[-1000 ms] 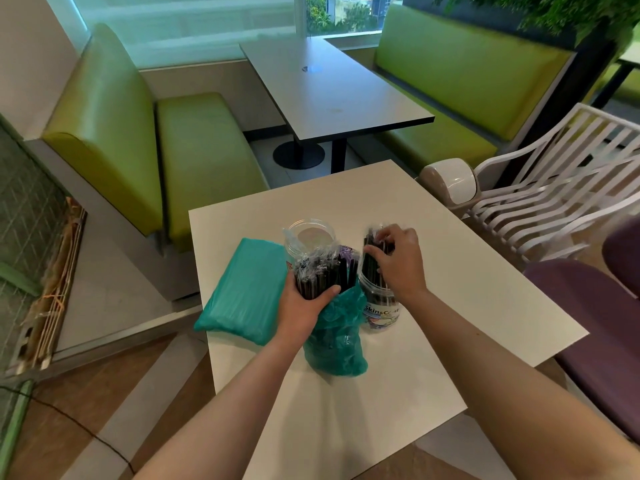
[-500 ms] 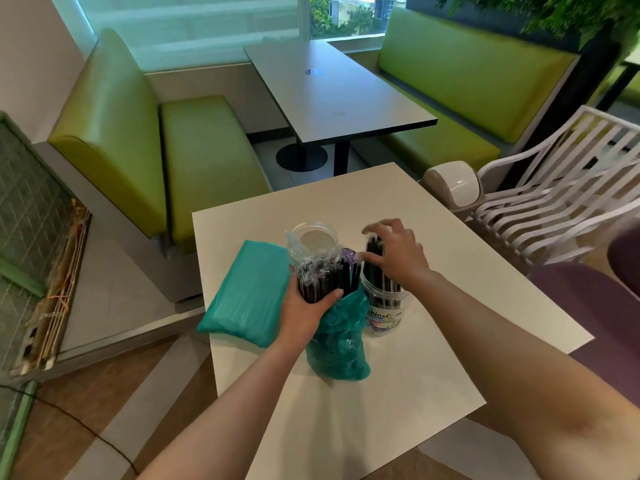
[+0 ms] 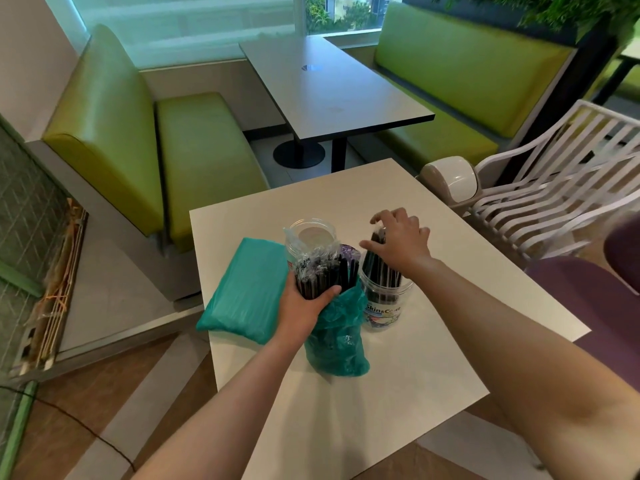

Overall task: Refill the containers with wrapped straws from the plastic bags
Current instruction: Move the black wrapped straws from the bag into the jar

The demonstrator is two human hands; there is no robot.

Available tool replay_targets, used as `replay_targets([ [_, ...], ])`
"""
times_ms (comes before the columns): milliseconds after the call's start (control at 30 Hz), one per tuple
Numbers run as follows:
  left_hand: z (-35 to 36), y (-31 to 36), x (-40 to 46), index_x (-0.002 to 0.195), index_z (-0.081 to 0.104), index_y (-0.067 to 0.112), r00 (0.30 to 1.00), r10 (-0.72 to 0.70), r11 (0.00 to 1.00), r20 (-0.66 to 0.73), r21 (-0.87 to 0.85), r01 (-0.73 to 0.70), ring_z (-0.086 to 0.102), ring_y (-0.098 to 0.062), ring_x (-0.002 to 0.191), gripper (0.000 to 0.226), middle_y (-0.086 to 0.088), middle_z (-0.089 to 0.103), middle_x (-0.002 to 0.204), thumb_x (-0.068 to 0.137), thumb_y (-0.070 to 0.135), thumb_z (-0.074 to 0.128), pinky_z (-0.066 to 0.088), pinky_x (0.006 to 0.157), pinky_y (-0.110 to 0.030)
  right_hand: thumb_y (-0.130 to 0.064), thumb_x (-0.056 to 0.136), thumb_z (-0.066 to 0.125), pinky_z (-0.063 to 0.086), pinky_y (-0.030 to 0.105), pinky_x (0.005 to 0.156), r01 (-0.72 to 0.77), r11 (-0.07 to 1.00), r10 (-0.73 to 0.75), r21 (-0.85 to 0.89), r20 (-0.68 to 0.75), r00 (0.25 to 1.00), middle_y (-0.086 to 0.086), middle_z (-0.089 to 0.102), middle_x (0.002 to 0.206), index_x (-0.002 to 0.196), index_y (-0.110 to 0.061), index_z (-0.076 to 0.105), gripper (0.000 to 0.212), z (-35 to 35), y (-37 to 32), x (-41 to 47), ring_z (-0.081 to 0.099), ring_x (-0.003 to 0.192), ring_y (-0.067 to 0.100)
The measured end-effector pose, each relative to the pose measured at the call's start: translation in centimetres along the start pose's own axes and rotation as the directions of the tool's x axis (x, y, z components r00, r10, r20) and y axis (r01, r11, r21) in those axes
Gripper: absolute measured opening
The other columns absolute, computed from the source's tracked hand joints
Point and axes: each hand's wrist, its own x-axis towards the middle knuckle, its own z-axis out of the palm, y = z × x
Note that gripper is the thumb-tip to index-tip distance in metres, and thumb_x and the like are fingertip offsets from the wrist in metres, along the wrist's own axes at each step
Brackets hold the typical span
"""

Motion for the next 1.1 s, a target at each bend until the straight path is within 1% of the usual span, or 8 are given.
replay_targets([
  [133,0.0,-0.1,0.1,0.145,0.037,0.019,1.000,-0.001,1.000,-0.001,0.000,0.001,0.046,-0.019,0.133,0.094,0.000,0.052,0.141,0.067,0.043,0.086,0.037,0.113,-0.042,-0.059,0.088,0.056,0.016,0.053,0.111,0.012,1.000,-0.012,-0.023,0.036,0.999,0.002,0.032,0.148,0.134,-0.037,0.043,0.053,0.6,0.4,-1.0,0.024,0.138,0.032],
  [267,0.0,-0.2,0.0,0.143,0.039,0.020,1.000,0.010,1.000,-0.001,-0.007,-0.010,0.048,-0.018,0.131,0.092,0.002,0.054,0.139,0.067,0.041,0.086,0.038,0.112,-0.039,-0.054,0.087,0.060,-0.001,0.054,0.116,0.078,0.997,-0.080,-0.019,-0.136,0.987,0.001,0.021,0.155,0.136,-0.039,0.042,0.054,0.3,-0.3,-2.5,0.008,0.146,0.031],
  [433,-0.1,-0.4,0.0,0.143,0.039,0.020,1.000,0.014,1.000,0.009,-0.002,-0.014,0.049,-0.017,0.129,0.094,0.002,0.054,0.138,0.066,0.044,0.086,0.040,0.111,-0.040,-0.022,0.088,0.061,0.027,0.040,0.097,0.061,0.990,-0.007,0.126,-0.392,0.920,0.003,0.050,0.126,0.115,-0.025,0.060,0.027,0.3,-2.7,-6.6,0.039,0.120,0.027],
  [533,-0.2,-0.4,-0.1,0.140,0.043,0.019,0.999,0.038,0.999,0.005,-0.010,-0.038,0.052,-0.016,0.125,0.088,0.003,0.058,0.132,0.067,0.040,0.087,0.043,0.108,-0.038,-0.009,0.089,0.054,0.035,0.025,0.084,0.111,0.895,0.017,0.432,-0.283,0.959,-0.004,0.061,0.097,0.100,-0.023,0.061,0.019,2.1,-3.6,-9.5,0.053,0.095,0.016],
  [633,-0.3,-0.4,-0.4,0.137,0.046,0.019,0.998,0.056,0.998,0.003,-0.021,-0.056,0.054,-0.014,0.121,0.082,0.004,0.060,0.127,0.068,0.037,0.087,0.043,0.107,-0.037,-0.010,0.092,0.054,0.052,0.034,0.080,0.004,0.764,0.055,0.646,-0.071,0.996,-0.006,0.062,0.091,0.100,-0.025,0.057,0.017,3.8,-3.7,-11.4,0.059,0.087,0.010],
  [867,-0.7,-0.7,-1.4,0.134,0.049,0.020,0.997,0.063,0.994,0.050,-0.092,-0.058,0.055,-0.010,0.116,0.074,0.008,0.060,0.122,0.071,0.030,0.087,0.043,0.101,-0.026,-0.025,0.088,0.070,0.042,0.017,0.060,-0.197,0.667,0.170,0.719,0.110,0.979,0.003,0.059,0.082,0.119,-0.028,0.042,0.042,4.0,-3.0,-11.7,0.058,0.074,0.011],
  [967,-0.9,-0.8,-1.6,0.130,0.052,0.021,0.995,0.059,0.991,0.078,-0.122,-0.049,0.057,-0.010,0.115,0.069,0.008,0.062,0.120,0.071,0.027,0.087,0.045,0.099,-0.025,-0.022,0.083,0.075,0.041,0.018,0.061,-0.162,0.690,0.060,0.706,0.166,0.984,0.000,0.055,0.078,0.125,-0.038,0.045,0.055,3.9,-2.6,-11.2,0.052,0.069,0.008],
  [1100,-0.9,-0.8,-1.6,0.129,0.052,0.023,0.994,0.064,0.991,0.088,-0.124,-0.053,0.057,-0.010,0.114,0.067,0.009,0.061,0.118,0.072,0.027,0.086,0.046,0.098,-0.026,-0.027,0.081,0.076,0.036,0.023,0.061,-0.062,0.765,-0.020,0.641,0.119,0.993,0.001,0.048,0.084,0.114,-0.031,0.060,0.037,4.3,-2.3,-10.4,0.045,0.071,0.010],
])
